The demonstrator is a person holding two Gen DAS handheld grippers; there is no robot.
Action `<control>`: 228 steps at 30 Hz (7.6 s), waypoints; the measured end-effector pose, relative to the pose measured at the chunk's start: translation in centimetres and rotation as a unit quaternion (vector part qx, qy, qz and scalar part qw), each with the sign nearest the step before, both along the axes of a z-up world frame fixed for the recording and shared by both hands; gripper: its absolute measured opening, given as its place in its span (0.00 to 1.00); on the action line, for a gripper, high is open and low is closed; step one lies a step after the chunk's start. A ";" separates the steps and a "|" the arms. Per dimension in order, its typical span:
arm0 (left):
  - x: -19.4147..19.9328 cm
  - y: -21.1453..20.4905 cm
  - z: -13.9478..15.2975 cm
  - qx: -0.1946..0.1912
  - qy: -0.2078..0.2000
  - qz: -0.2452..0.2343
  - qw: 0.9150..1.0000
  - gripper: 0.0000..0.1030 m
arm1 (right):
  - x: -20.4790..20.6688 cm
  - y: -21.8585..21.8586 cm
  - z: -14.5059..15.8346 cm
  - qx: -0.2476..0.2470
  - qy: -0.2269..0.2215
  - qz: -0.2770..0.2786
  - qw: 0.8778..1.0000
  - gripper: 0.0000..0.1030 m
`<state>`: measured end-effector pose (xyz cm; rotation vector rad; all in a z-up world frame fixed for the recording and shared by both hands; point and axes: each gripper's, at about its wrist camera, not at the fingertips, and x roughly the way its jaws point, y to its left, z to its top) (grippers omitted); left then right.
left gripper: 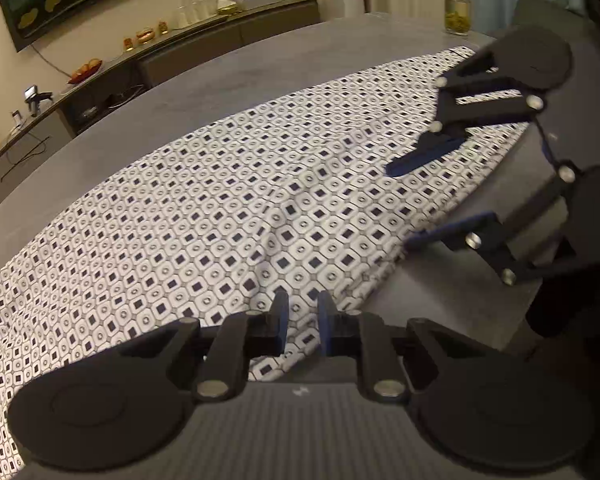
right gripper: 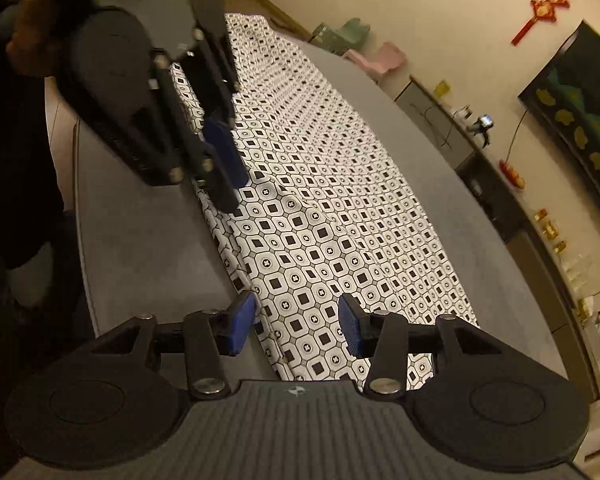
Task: Fold clothes
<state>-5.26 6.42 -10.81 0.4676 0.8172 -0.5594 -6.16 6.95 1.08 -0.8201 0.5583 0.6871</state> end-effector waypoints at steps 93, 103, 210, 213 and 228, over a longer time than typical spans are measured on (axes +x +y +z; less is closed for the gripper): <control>23.6 25.5 3.1 0.016 -0.031 0.470 0.882 0.17 | 15.2 -35.8 -2.2 0.209 0.004 -0.527 0.824 0.40; 18.2 21.9 1.6 0.029 -0.009 0.409 0.912 0.18 | 6.2 -35.9 -2.5 0.258 0.052 -0.499 0.826 0.41; 24.9 -28.9 2.2 -0.065 0.073 0.043 0.994 0.52 | 3.1 -22.3 -1.8 0.230 0.023 -0.300 0.925 0.05; 25.8 -29.9 0.5 -0.039 0.088 0.046 0.994 0.17 | 2.1 -21.9 -1.2 0.247 -0.003 -0.268 0.931 0.04; 24.8 -4.1 6.0 -0.170 0.038 0.199 0.964 0.04 | 3.6 -21.8 2.2 0.419 0.071 -0.206 0.881 0.37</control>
